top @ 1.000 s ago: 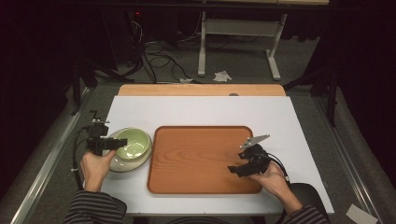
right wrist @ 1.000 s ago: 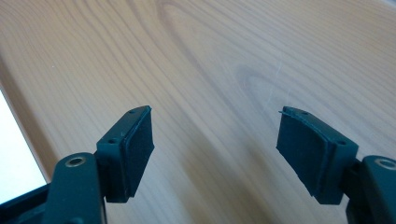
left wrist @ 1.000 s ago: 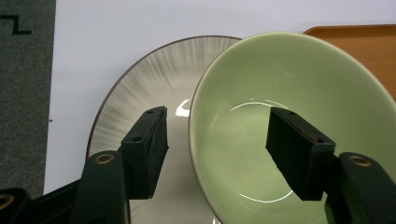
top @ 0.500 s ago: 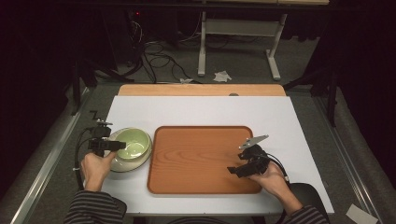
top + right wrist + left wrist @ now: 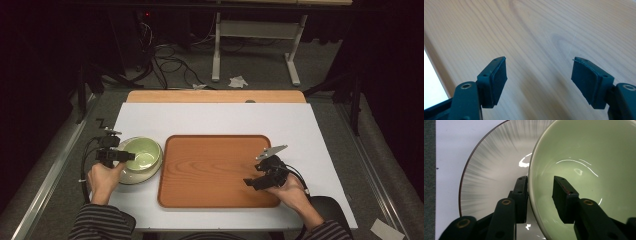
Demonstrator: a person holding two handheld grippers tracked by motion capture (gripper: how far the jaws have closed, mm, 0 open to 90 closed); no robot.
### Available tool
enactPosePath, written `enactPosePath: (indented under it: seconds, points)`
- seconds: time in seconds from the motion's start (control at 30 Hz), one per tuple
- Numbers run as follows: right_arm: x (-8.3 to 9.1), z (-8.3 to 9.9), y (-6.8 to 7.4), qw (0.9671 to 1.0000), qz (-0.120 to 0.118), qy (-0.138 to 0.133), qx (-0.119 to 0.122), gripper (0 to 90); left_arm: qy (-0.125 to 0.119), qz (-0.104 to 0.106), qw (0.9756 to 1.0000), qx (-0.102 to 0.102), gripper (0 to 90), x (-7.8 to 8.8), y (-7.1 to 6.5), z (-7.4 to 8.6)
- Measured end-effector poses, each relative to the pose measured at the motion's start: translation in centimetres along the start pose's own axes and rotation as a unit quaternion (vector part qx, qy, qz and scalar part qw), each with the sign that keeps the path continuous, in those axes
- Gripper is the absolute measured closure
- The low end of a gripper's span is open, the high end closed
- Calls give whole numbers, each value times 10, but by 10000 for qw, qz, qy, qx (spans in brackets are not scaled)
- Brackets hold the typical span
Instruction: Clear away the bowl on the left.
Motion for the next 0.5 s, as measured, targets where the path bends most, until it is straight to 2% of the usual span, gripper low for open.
enactPosePath:
  seconds: [0.17, 0.33, 0.5]
  points:
    - [0, 0, 0, 10000, -1, -1, 32, 302, 22, -11, 10000, 44, 718, -1, 2, 0]
    - [0, 0, 0, 10000, -8, 1, 39, 302, 89, 89, 9998, 140, 784, -2, 6, 2]
    - [-1, 0, 0, 10000, -19, 29, 8, 303, 142, 176, 9995, 201, 804, -2, 8, 2]
Point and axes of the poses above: each handheld gripper's, and its own axes: x roughly backward along the jaws, z roughly out of its underside, y roughly to its left, the point moved 5 cm from there along -x, roughly forward along the jaws, and after that the axes turned 10 degrees about z, right-handed, at the moved point
